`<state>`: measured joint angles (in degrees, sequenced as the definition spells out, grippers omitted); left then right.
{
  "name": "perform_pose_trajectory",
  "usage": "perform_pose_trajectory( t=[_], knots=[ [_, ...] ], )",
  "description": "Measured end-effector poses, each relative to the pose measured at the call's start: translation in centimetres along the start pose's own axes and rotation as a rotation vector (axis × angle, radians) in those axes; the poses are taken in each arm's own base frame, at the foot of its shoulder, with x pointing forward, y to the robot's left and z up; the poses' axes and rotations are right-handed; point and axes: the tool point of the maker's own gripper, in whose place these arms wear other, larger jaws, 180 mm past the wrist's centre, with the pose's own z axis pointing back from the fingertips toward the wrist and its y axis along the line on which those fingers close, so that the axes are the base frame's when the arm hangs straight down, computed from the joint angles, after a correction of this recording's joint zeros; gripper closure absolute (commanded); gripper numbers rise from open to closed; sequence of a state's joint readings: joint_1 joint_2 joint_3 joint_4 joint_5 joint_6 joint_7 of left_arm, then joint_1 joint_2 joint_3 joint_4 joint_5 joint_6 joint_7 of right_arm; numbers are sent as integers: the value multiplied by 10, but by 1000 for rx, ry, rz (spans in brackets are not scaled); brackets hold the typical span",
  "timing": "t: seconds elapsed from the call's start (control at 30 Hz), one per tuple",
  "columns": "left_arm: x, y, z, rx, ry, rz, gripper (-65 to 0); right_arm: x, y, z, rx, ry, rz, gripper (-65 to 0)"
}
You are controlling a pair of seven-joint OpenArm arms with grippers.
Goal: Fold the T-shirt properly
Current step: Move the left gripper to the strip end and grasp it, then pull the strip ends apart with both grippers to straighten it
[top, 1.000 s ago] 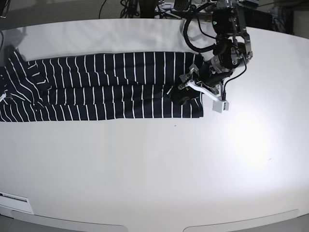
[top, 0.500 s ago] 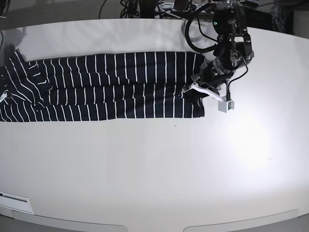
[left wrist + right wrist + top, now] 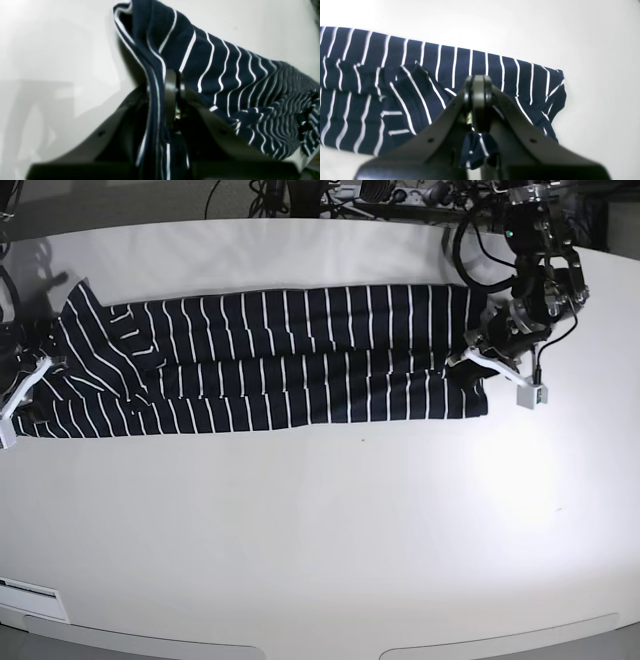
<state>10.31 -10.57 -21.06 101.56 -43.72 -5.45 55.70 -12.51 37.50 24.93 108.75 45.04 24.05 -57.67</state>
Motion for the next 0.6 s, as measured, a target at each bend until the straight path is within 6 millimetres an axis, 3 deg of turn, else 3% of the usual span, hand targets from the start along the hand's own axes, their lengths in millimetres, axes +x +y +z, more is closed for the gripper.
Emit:
perform_pose_trajectory(
  t=[0.07, 0.3, 0.4, 0.6],
  knots=[
    [8, 13, 8, 26, 5, -19, 0, -5, 7, -6, 16, -8, -26, 0],
    [43, 48, 36, 104, -49, -62, 0, -56, -10, -34, -61, 62, -165, 0],
    [52, 56, 46, 116, -47, -71, 0, -70, -3, -41, -32, 79, -194, 0],
    [58, 49, 52, 51, -48, -100, 0, -66, 12, -48, 7, 35, -222, 0]
  ],
)
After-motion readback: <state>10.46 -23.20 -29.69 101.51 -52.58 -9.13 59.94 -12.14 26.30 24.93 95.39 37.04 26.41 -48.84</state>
